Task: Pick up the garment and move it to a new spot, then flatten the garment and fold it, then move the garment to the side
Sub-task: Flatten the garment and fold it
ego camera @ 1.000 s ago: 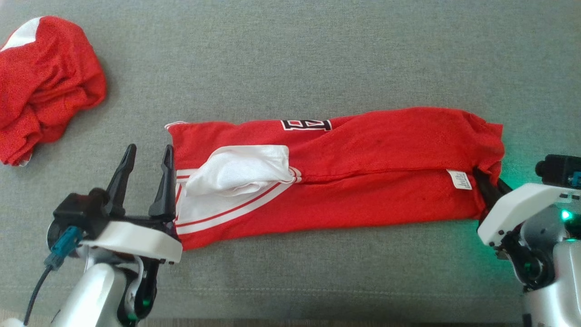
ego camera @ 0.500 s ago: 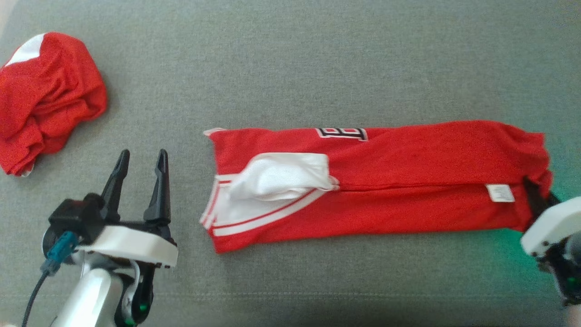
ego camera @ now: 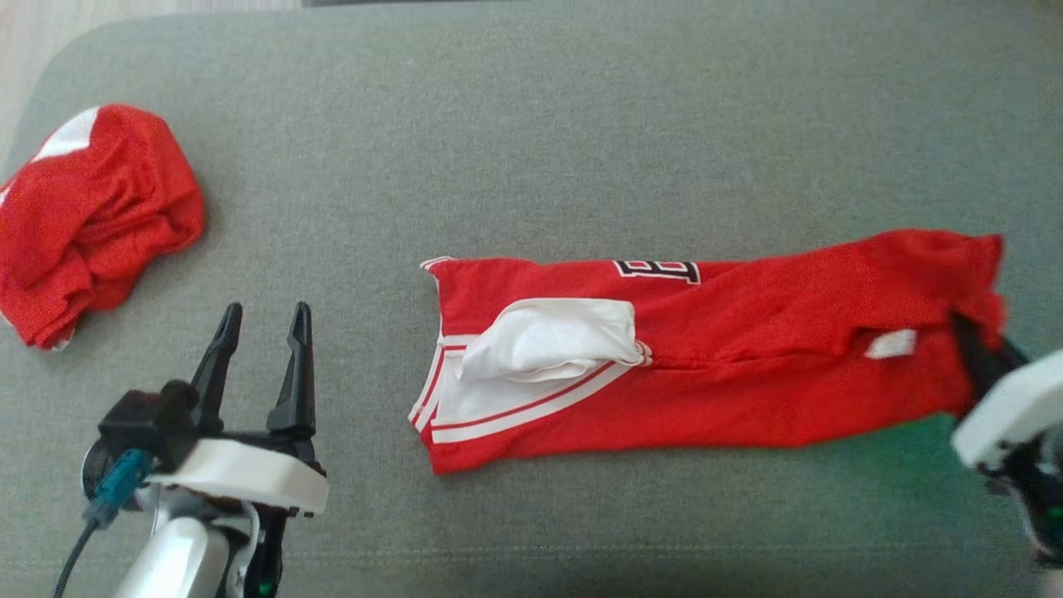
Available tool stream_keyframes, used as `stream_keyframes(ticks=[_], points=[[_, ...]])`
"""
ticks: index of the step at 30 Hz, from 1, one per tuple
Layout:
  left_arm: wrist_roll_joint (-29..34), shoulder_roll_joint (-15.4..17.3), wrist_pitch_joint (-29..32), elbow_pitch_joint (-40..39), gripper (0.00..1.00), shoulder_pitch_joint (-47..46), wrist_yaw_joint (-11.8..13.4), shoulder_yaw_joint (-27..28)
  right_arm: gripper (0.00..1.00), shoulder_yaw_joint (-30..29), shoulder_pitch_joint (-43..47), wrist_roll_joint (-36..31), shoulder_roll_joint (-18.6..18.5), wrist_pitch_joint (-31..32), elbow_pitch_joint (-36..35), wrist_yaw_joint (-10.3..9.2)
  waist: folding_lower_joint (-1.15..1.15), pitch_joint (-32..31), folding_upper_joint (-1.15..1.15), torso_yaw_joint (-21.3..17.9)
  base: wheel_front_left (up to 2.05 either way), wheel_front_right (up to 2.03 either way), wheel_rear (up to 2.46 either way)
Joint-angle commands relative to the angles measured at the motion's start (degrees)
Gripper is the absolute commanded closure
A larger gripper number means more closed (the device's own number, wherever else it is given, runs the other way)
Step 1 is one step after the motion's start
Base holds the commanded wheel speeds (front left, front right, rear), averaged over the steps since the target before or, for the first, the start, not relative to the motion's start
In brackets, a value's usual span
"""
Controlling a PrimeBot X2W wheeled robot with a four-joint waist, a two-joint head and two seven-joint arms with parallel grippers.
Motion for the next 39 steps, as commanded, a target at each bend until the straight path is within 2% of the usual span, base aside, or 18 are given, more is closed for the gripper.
stream_keyframes(ticks=[1,6,10,15,21,31,32,33,34,39], points=[[0.61,1.46,-0.2,-1.98,0.0,-1.13,0.28,2.37,1.0,2.87,-2.05,0.28,-0.28,1.48,-4.06,-0.04,0.0,-1.01,0.0,-0.11,0.0,0.0,0.0],[0.64,1.77,0.43,-2.33,0.0,-0.39,0.68,2.06,1.0,11.25,-3.4,2.79,2.59,4.24,-8.63,-0.04,0.0,-3.05,0.0,0.4,0.0,0.0,0.0],[0.73,1.98,0.95,-2.68,0.0,0.03,0.83,1.63,1.0,18.78,-4.95,5.72,4.29,2.77,-6.92,-0.04,0.0,-3.96,0.0,1.85,0.0,0.0,0.0],[0.87,1.75,1.56,-3.03,0.0,-0.42,0.88,0.83,1.0,27.21,-7.0,10.58,5.04,-2.15,1.24,-0.04,0.0,-4.45,0.0,4.47,0.0,0.0,0.0],[0.87,1.23,1.46,-2.2,0.0,-1.2,0.26,-0.24,1.0,37.7,-11.1,18.85,5.09,-11.46,12.96,-0.04,0.0,-4.16,0.0,7.37,0.0,0.0,0.0],[0.9,0.23,0.93,-0.78,0.0,-3.31,-0.51,-1.18,1.0,47.43,-19.24,25.64,5.1,-22.79,26.19,-0.04,0.0,-2.44,0.0,9.35,0.0,0.0,0.0],[0.9,0.17,0.86,-0.66,0.0,-3.42,-0.55,-1.21,0.89,48.37,-19.96,26.25,5.1,-23.41,27.2,-0.04,0.0,-2.28,0.0,9.34,0.0,0.0,0.0],[0.88,0.14,0.79,-0.56,0.0,-3.5,-0.57,-1.2,0.23,49.43,-20.72,26.68,5.1,-23.97,27.98,-0.04,0.0,-2.14,0.0,9.29,0.0,0.0,0.0],[0.87,0.11,0.72,-0.45,0.0,-3.57,-0.57,-1.17,0.0,50.55,-21.44,27.04,5.1,-24.59,28.4,-0.04,0.0,-1.99,0.0,9.21,0.0,0.0,0.0],[0.47,0.55,0.4,0.27,0.0,-3.47,-0.55,-0.33,0.0,53.61,-24.4,25.32,5.1,-28.99,29.54,-0.04,0.0,-1.62,0.0,8.21,0.0,0.0,0.0]])
